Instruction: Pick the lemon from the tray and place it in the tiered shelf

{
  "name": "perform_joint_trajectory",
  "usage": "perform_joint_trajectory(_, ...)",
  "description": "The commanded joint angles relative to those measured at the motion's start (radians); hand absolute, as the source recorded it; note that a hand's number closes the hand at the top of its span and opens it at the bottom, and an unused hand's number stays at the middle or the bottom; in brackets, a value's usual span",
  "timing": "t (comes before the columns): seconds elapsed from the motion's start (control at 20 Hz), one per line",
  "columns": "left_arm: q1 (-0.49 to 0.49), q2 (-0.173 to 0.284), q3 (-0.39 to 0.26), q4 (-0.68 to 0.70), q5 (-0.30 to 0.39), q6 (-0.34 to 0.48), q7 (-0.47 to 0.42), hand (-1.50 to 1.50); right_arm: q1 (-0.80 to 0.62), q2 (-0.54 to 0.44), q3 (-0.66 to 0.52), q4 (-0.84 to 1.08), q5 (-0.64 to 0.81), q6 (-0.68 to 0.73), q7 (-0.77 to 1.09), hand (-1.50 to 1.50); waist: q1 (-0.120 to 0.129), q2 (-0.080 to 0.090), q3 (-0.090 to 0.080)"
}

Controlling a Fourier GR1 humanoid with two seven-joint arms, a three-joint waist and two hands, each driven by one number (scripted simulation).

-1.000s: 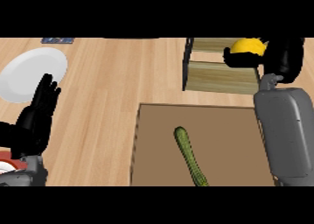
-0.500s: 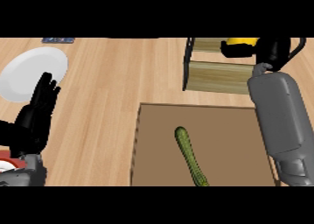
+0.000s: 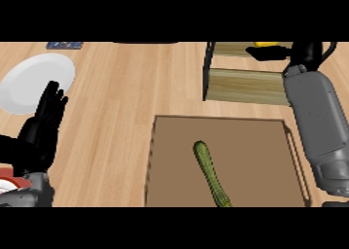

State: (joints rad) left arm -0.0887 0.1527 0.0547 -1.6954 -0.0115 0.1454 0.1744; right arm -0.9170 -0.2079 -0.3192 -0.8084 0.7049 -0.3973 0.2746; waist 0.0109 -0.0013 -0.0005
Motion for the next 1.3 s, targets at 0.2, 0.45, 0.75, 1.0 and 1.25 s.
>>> perform_joint_trajectory(0.2,-0.056,0.013,0.025,0.003,0.008,-0.002,0.067,0.0,-0.025,-0.002,-0.043,-0.044,-0.128,-0.023,-0.112,-1.5,-0.006,0.002,0.001)
perform_joint_trajectory(0.45,0.022,-0.029,-0.004,-0.009,-0.012,0.007,-0.006,0.0,0.001,-0.057,-0.067,-0.179,-0.17,-0.01,-0.015,-1.5,-0.013,-0.002,0.0)
perform_joint_trajectory(0.75,0.024,0.008,0.039,-0.014,0.003,-0.007,0.018,0.0,0.156,-0.116,-0.104,-0.454,-0.192,0.044,0.215,-1.5,-0.034,-0.009,0.0)
perform_joint_trajectory(1.0,0.034,-0.012,0.027,-0.039,-0.009,0.008,0.008,0.0,0.374,-0.215,-0.214,-0.618,-0.328,0.174,0.189,-1.5,-0.039,-0.007,0.001)
perform_joint_trajectory(1.25,0.016,0.008,0.045,-0.026,0.004,-0.014,0.036,0.0,0.515,-0.286,-0.289,-0.845,-0.473,0.347,0.295,-1.5,-0.03,-0.004,0.0)
